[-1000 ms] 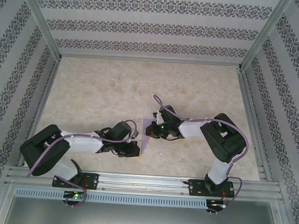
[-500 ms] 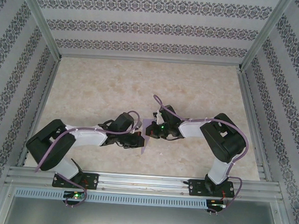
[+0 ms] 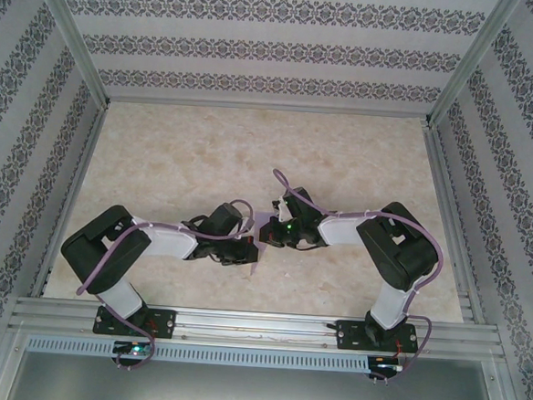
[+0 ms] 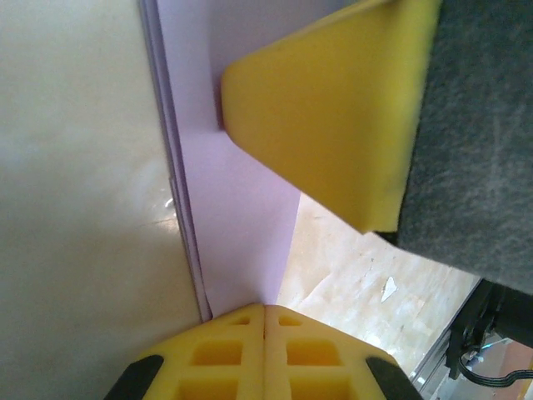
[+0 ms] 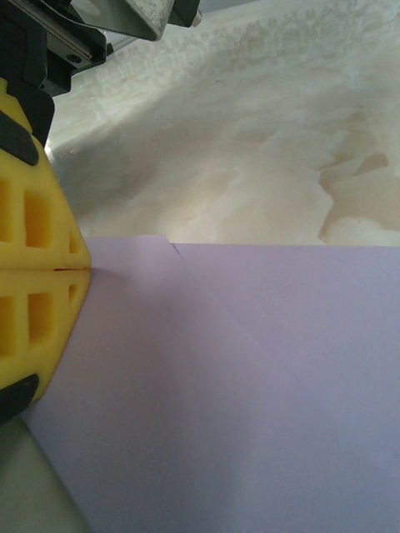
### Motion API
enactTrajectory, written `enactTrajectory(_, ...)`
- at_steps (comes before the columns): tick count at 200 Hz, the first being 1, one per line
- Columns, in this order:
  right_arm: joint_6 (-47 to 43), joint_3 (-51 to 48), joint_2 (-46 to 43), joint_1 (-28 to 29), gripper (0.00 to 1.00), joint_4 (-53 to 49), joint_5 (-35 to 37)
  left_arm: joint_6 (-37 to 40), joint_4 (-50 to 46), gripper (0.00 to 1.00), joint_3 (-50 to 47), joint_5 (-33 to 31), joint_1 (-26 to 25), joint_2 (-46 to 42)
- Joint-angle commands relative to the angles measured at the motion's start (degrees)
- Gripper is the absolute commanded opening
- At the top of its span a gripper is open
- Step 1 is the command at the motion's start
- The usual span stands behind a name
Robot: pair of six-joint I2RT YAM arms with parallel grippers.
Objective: Fold a paper plane with a square sheet of paper (fold left side to right side)
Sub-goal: Fold the wing for the fifth time at the center of the table.
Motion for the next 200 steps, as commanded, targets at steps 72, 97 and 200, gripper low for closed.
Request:
enactTrajectory(72, -3.8, 4.2, 0.8, -6.1, 0.0, -4.2, 0.0, 0.5, -2.6, 0.0, -4.0, -3.5, 0.7, 0.0)
enactTrajectory(97, -4.6, 5.0, 2.4, -7.3, 0.0, -5.2, 0.4, 0.6, -2.9, 0.0, -3.2, -2.9, 0.7, -0.6)
enactTrajectory(200, -6.1, 3.4, 3.8, -7.2, 0.0, -11.4, 4.9, 3.7, -7.1, 0.0, 9.7, 0.3, 0.8, 1.5)
